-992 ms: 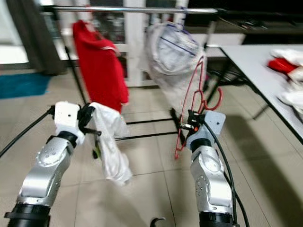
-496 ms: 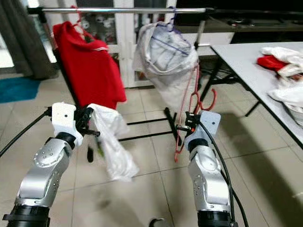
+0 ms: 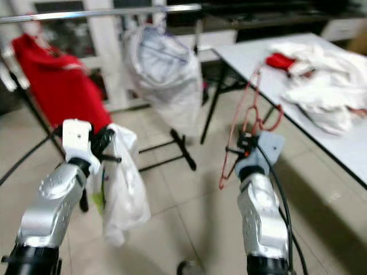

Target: Hang hanger

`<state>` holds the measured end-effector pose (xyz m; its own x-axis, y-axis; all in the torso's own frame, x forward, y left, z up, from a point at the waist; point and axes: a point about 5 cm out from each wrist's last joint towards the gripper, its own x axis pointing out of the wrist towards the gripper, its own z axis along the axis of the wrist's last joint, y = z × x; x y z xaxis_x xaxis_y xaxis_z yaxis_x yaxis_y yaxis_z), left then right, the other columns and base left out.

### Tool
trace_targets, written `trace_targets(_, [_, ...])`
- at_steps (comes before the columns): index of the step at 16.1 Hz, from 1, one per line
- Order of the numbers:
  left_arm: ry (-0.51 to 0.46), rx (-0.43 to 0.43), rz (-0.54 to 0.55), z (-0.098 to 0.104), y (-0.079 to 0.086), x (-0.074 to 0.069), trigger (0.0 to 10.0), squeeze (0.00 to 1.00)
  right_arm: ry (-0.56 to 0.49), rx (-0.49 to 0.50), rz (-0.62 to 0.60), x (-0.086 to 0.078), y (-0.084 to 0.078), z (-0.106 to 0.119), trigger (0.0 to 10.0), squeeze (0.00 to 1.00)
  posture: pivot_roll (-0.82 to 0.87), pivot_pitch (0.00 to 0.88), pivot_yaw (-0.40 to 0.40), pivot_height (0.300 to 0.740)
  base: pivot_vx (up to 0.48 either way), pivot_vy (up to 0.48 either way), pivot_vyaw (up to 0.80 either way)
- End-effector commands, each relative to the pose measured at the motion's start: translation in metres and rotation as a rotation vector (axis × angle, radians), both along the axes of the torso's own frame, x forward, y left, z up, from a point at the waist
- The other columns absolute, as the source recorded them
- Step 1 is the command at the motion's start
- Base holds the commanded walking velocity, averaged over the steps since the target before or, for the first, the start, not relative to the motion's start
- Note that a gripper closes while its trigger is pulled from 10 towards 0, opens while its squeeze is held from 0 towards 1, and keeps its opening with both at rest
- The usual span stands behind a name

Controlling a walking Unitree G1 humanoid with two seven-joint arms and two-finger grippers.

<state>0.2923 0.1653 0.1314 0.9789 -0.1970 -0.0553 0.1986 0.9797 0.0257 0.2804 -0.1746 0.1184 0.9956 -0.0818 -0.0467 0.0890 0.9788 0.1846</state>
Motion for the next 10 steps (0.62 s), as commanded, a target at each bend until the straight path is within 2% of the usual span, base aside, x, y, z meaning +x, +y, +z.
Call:
trace_targets(1, [-0.028,-0.010,0.002,0.0072,-0.0009,0.0011,10.0,0.00,0.022,-0.053,-0.012,-0.0019,-0.0039,-0.0016,10.0,0.00,-0.10,0.000,0.003,0.740,0.000,0.000,-0.80])
trace_targets(2, [-0.030,-0.022,-0.002,0.0080,-0.0010,0.0016,10.0,0.00,0.019,-0.086,-0.004,-0.0027,-0.0049,-0.0015,10.0,0.00,-0.10,0.000,0.004,0.740,0.000,0.000,-0.80])
trace_targets(5, [-0.046,-0.011,-0.022,0.0088,-0.0047,0.0013,10.0,0.00,-0.009,-0.045,-0.037,-0.0043,-0.0094,0.0027,10.0,0.00,-0.10,0.000,0.006,0.740,0.000,0.000,-0.80])
trace_targets(7, [-0.050,0.010,-0.029,0.0096,-0.0048,0.0012,10.0,0.00,0.007,-0.041,-0.034,-0.0050,-0.0096,0.0023,10.0,0.00,-0.11,0.000,0.008,0.740,0.000,0.000,-0.80])
trace_targets(8, [-0.025,0.015,-0.064,0.0078,-0.0051,0.0003,10.0,0.00,0.008,-0.014,-0.012,-0.0063,-0.0091,0.0024,10.0,0.00,-0.11,0.000,0.009,0.740,0.000,0.000,-0.80])
trace_targets(10, [0.011,-0.018,-0.117,0.0046,-0.0066,-0.0019,10.0,0.00,0.012,-0.024,-0.029,-0.0083,-0.0105,0.0014,10.0,0.00,-0.11,0.000,0.010,0.740,0.000,0.000,-0.80])
